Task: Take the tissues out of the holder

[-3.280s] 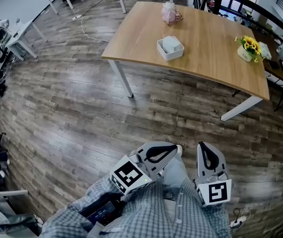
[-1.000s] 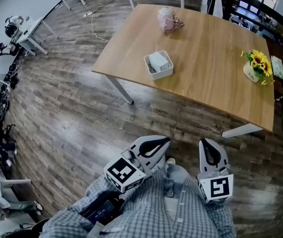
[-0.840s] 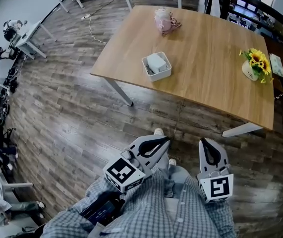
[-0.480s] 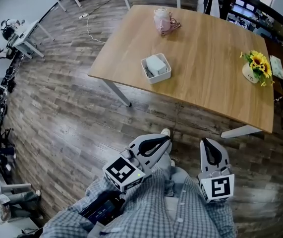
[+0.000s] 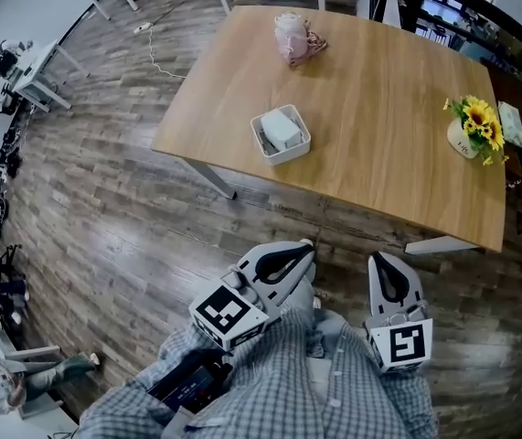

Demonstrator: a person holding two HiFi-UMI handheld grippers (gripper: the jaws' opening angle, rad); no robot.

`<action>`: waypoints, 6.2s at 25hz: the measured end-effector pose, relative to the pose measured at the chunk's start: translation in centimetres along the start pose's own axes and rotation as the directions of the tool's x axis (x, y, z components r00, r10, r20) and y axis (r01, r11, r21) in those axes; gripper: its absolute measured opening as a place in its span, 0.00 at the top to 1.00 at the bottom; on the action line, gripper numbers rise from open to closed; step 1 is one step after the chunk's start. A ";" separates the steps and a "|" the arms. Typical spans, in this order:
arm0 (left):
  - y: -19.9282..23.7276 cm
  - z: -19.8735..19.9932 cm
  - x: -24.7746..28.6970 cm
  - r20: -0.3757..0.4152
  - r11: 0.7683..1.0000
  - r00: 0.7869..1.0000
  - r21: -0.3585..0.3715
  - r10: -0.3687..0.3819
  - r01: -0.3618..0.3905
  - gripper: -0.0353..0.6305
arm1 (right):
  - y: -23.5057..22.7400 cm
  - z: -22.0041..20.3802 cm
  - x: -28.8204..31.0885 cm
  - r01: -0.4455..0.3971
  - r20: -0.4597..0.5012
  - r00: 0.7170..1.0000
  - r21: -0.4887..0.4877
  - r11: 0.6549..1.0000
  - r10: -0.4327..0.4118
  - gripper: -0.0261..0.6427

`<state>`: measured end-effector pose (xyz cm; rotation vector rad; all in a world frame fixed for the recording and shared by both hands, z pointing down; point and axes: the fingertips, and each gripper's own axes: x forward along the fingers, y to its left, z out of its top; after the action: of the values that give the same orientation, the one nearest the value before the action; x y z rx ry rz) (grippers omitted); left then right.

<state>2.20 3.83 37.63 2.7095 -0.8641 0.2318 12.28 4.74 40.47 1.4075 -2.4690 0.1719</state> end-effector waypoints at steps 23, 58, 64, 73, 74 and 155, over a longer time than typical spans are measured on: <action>11.0 3.8 6.9 -0.019 0.998 0.998 -0.019 -0.059 0.059 0.94 | -5.4 3.5 11.3 0.033 -0.057 0.998 0.001 0.999 -0.033 0.94; 23.9 5.7 9.6 -0.029 0.996 0.999 -0.084 -0.026 0.023 0.94 | -2.9 2.7 25.0 -0.080 -0.222 0.971 0.051 0.995 0.090 0.91; 25.1 5.2 8.7 -0.041 0.994 0.998 -0.105 0.038 -0.042 0.94 | -1.6 1.8 27.4 -0.158 -0.271 0.948 0.044 0.986 0.164 0.74; 25.7 4.5 7.5 -0.055 0.987 0.993 -0.121 0.101 -0.107 0.94 | -0.2 -0.2 30.7 -0.243 -0.332 0.912 0.032 0.969 0.240 0.54; 25.7 4.5 7.4 -0.057 0.986 0.992 -0.123 0.109 -0.115 0.94 | -0.1 -0.4 31.0 -0.254 -0.339 0.907 0.030 0.967 0.249 0.54; 17.7 9.5 18.2 0.019 0.995 0.995 -0.024 -0.094 0.094 0.94 | -16.9 4.4 17.5 0.098 -0.112 0.989 0.039 0.994 -0.093 0.57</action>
<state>7.14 -22.85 36.91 2.7241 -0.7371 0.1761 17.49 -19.38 40.99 1.4890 -2.3177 0.2777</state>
